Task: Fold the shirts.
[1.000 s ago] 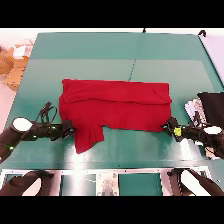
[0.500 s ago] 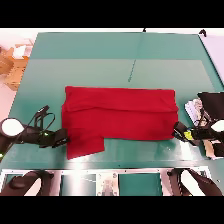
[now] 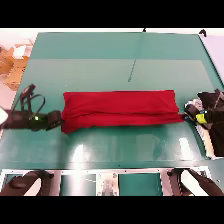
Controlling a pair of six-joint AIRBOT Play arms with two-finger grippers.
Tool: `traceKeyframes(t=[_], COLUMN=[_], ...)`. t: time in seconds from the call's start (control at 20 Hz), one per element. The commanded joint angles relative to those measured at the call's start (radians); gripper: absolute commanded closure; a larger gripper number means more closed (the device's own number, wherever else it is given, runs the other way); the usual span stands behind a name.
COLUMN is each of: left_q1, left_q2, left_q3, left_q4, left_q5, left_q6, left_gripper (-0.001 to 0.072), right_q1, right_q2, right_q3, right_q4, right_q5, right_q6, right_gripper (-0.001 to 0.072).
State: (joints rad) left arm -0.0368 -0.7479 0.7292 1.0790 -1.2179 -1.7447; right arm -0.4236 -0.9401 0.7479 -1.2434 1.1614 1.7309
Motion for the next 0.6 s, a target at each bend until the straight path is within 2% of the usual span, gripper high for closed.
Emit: traceKeyframes(t=[0.0, 0.25, 0.55], left_q1=[0.000, 0.000, 0.000], left_q2=[-0.202, -0.565, -0.845], left_q3=[0.166, 0.469, 0.690], left_q4=[-0.001, -0.003, -0.020], left_q5=[0.037, 0.058, 0.132], left_q6=[0.057, 0.089, 0.098], left_gripper=[0.0685, 0.0685, 0.0684], right_q1=[-0.001, 0.032, 0.103], right_q2=[-0.137, -0.356, -0.673], right_q3=[0.136, 0.284, 0.557], right_q4=[0.058, 0.133, 0.205], right_q5=[-0.027, -0.112, -0.172], right_q6=[-0.031, -0.042, -0.041], right_gripper=[0.0695, 0.0695, 0.0679])
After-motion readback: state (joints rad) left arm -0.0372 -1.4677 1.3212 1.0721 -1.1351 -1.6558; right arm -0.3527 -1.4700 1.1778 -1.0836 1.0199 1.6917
